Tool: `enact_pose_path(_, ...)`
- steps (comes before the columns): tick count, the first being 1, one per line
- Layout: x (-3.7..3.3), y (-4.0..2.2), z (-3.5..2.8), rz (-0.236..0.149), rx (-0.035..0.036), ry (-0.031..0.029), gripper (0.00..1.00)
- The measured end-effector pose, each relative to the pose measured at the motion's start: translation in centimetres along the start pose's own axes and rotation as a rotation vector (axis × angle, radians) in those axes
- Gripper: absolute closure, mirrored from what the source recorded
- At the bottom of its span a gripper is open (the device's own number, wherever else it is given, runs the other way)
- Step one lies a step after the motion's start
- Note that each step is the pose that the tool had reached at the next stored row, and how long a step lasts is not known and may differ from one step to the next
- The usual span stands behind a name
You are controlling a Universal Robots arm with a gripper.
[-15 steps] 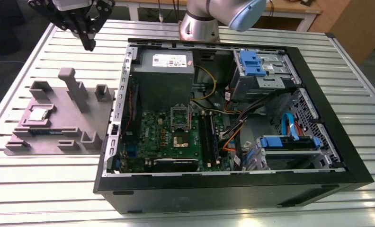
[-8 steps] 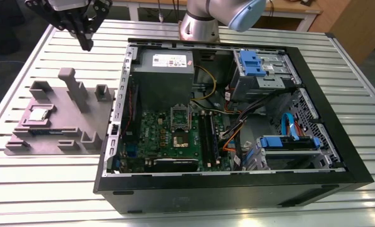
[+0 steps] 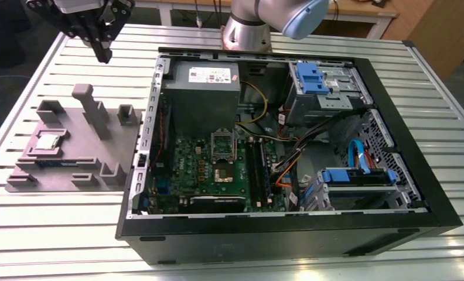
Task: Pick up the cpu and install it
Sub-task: 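Reach for the cpu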
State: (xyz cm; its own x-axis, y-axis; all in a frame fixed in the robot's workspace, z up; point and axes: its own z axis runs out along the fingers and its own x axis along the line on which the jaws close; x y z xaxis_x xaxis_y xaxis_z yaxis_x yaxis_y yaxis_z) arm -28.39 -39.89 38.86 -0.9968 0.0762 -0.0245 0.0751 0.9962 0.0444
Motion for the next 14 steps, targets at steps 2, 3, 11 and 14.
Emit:
enact_pose_path(2,0.12,-0.01,0.01,0.000,0.0000,0.0000,0.90)
enact_pose_path(3,0.18,-0.01,0.01,0.000,0.0000,0.0000,0.90)
enact_pose_path(11,0.64,-0.05,0.02,0.000,0.0000,0.0000,0.90)
enact_pose_path(14,0.85,-0.07,0.03,0.000,0.0000,-0.0001,0.90)
